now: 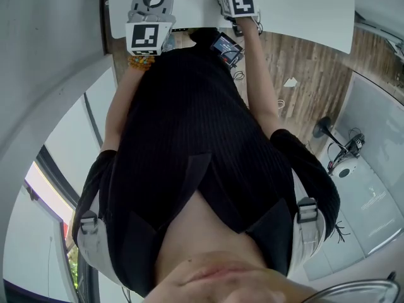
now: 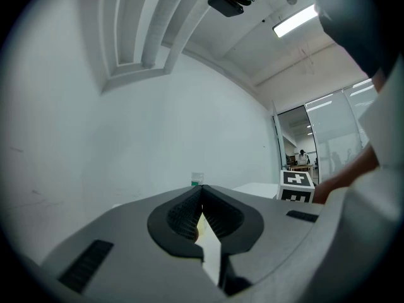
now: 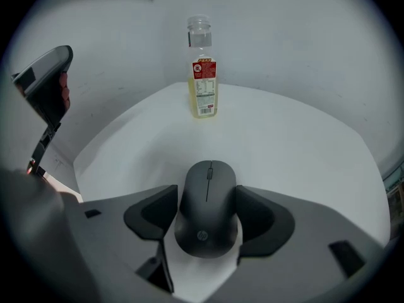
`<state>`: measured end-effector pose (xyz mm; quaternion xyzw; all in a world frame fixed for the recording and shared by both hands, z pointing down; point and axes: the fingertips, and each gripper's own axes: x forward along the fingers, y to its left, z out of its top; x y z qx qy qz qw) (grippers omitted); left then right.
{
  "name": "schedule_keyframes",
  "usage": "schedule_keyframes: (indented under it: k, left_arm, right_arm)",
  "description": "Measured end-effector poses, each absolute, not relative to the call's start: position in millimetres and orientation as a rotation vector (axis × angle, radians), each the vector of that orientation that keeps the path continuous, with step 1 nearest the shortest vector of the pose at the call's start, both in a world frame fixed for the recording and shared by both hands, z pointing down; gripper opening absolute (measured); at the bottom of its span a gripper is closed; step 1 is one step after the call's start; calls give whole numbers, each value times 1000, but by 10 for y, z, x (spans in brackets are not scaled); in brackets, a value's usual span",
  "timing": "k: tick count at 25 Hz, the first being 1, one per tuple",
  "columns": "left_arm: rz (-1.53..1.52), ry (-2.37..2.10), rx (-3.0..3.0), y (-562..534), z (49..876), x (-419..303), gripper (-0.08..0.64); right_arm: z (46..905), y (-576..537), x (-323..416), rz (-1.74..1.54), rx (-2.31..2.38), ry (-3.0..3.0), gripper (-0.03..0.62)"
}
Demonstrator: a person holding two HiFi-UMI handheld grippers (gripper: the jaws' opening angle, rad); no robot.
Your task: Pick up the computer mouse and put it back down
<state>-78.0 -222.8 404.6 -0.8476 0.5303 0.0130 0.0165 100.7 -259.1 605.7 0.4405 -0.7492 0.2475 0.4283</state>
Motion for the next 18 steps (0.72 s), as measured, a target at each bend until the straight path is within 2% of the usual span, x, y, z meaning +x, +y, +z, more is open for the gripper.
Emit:
schedule_keyframes:
  k: [18]
  left_arm:
    - [23, 1645, -2645, -2231, 4112, -851, 13]
  right_arm:
    - [6170, -2622, 996, 675, 1152, -1930, 273]
